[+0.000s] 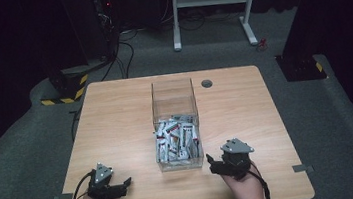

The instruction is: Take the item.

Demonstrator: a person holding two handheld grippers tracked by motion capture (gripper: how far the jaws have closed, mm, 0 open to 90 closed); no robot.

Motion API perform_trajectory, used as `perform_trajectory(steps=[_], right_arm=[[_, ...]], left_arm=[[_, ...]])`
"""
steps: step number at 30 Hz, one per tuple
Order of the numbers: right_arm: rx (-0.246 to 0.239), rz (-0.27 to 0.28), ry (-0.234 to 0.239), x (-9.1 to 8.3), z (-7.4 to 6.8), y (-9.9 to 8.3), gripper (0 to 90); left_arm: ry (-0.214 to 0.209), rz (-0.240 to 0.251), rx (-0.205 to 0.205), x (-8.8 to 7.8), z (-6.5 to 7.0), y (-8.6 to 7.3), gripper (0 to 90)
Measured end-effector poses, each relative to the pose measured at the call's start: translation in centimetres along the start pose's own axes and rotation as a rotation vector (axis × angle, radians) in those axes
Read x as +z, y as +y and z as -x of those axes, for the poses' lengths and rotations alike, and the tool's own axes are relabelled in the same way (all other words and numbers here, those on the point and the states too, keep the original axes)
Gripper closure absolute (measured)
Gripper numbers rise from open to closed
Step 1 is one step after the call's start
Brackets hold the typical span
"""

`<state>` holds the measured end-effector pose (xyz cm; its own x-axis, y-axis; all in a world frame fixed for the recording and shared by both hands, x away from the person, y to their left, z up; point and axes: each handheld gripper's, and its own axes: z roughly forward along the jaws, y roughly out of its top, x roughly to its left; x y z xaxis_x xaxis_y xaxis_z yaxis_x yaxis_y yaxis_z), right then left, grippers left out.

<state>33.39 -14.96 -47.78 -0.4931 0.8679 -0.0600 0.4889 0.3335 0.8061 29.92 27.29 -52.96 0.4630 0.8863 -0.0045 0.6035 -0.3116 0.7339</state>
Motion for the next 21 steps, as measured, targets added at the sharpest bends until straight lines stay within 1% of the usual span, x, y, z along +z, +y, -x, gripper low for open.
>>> perform_trajectory(steps=[2, 4, 9, 12, 15, 21], right_arm=[[0.005, -0.004, 0.004, -0.1, 0.0, 0.1, 13.0], [0.000, -0.002, 0.006, -0.2, 0.1, 0.3, 13.0], [0.003, 0.018, 0.003, -0.6, 0.1, 0.8, 12.9], [0.009, 0.024, 0.010, -0.8, 0.2, 1.1, 12.9], [0.005, 0.045, 0.006, -1.1, 0.3, 1.5, 12.9], [0.005, 0.064, -0.001, -1.7, 0.3, 2.4, 13.0]], left_arm=[[0.001, 0.000, 0.002, 0.0, 0.0, 0.0, 14.2], [0.000, 0.000, 0.000, 0.0, 0.0, 0.0, 14.2], [0.007, 0.001, 0.008, 0.0, -0.1, 0.0, 14.1], [-0.002, 0.004, 0.007, 0.0, 0.0, 0.0, 14.2], [-0.002, 0.004, 0.007, 0.0, 0.0, 0.0, 14.2], [-0.006, 0.004, 0.008, 0.0, 0.0, -0.1, 14.2]])
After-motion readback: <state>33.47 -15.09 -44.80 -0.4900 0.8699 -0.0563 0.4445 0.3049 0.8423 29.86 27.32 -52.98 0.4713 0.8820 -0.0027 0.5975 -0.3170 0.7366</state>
